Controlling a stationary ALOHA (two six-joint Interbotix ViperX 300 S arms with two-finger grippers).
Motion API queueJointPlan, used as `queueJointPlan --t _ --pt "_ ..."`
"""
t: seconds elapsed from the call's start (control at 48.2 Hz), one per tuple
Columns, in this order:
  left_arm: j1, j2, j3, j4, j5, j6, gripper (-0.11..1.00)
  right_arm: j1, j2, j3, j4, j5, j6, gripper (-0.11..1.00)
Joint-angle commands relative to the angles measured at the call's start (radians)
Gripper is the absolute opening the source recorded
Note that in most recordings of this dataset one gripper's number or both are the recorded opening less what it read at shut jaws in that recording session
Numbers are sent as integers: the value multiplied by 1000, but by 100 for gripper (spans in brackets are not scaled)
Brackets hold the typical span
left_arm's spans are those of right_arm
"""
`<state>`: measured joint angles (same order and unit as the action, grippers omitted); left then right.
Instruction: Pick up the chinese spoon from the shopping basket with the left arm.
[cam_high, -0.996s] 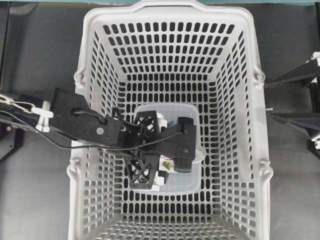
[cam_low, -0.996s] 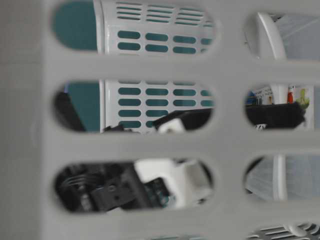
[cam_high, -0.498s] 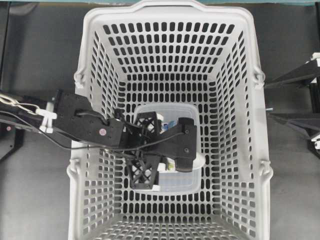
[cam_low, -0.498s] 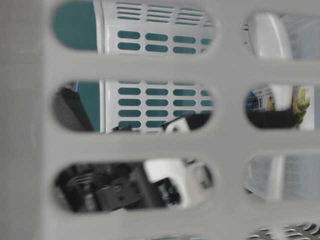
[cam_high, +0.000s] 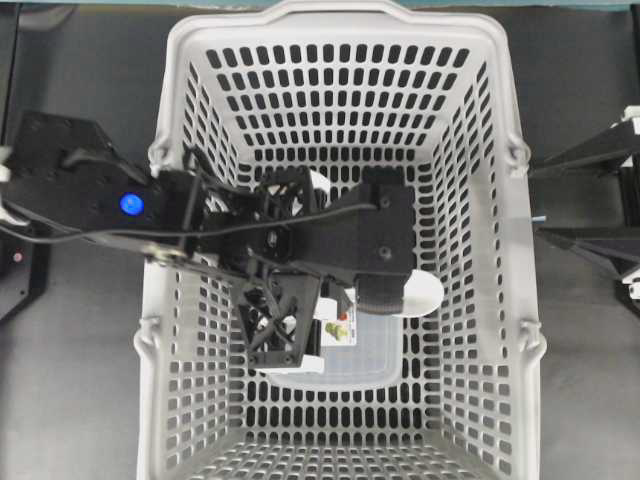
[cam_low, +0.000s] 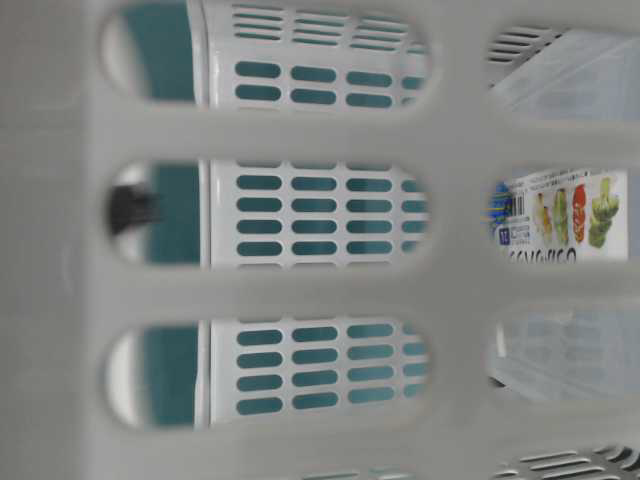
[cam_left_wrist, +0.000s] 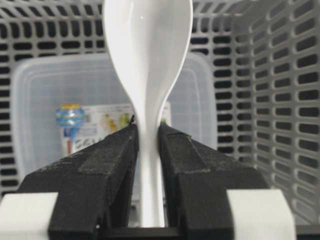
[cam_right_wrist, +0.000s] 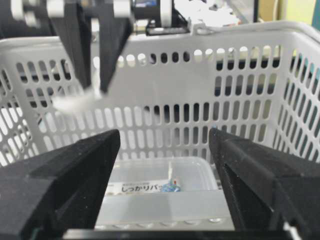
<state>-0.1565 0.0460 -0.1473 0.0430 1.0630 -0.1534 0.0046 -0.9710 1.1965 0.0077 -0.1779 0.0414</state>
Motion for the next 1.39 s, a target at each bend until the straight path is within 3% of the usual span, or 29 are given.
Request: queueJointPlan --t 0.0,0.187,1.369 --pt "2 -31 -84 2 57 2 13 -2 5 -8 3 -11 0 69" --pt "0 -14 -127 2 101 2 13 0 5 -8 2 -11 0 69" --pt "0 9 -121 2 101 0 13 2 5 -8 3 -20 0 69"
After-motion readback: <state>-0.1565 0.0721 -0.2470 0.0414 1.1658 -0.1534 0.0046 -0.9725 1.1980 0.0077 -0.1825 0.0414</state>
